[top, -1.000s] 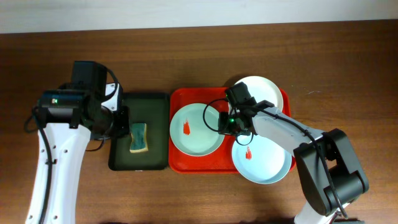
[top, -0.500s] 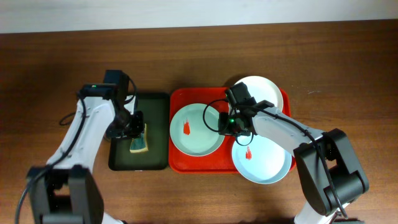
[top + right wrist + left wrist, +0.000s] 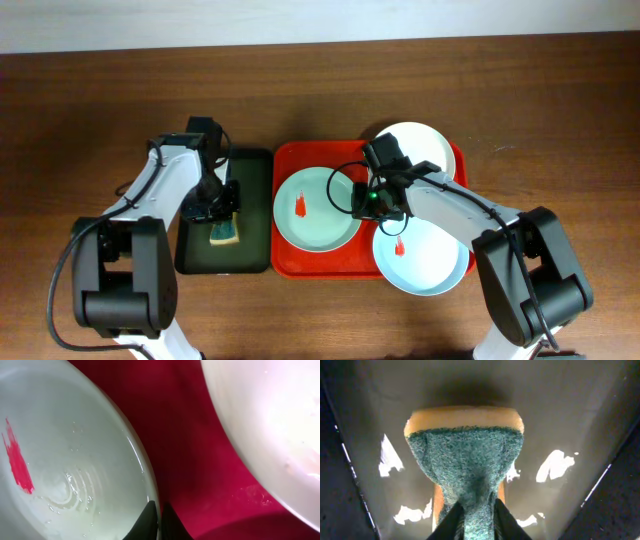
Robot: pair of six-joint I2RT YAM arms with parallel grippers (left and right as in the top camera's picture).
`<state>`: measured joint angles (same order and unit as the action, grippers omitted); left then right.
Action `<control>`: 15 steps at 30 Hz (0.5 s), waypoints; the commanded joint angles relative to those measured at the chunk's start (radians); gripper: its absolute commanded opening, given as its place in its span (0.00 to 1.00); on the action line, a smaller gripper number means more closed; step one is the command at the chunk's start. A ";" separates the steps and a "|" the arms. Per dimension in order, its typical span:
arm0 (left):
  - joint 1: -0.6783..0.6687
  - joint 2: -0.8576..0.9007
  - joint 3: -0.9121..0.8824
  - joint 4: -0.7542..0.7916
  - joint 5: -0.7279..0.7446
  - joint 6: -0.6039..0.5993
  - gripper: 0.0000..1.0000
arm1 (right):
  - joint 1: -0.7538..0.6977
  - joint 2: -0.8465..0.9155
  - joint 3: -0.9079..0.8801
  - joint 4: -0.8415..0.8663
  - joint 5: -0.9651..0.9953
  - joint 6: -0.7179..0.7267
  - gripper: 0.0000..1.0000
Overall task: Clean dirty plates on tray and stack at the side
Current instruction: 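Lower the left gripper onto the green-yellow sponge and grasp it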
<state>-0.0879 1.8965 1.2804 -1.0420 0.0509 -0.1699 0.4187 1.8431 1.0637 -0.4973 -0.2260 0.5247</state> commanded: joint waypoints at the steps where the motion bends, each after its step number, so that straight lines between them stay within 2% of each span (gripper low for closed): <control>1: -0.017 0.007 -0.008 0.014 -0.022 -0.002 0.21 | 0.005 0.009 0.015 -0.004 -0.002 0.004 0.06; 6: -0.058 0.007 -0.037 0.077 -0.029 -0.001 0.21 | 0.005 0.009 0.015 -0.008 -0.002 0.004 0.07; 9: -0.059 0.007 -0.037 0.076 -0.100 -0.001 0.23 | 0.005 0.009 0.015 -0.011 -0.002 0.004 0.07; 15: -0.060 0.007 -0.037 0.046 -0.100 -0.001 0.30 | 0.005 0.009 0.015 -0.011 -0.002 0.004 0.07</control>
<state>-0.1440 1.8965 1.2572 -0.9794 -0.0345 -0.1730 0.4191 1.8431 1.0637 -0.5045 -0.2264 0.5240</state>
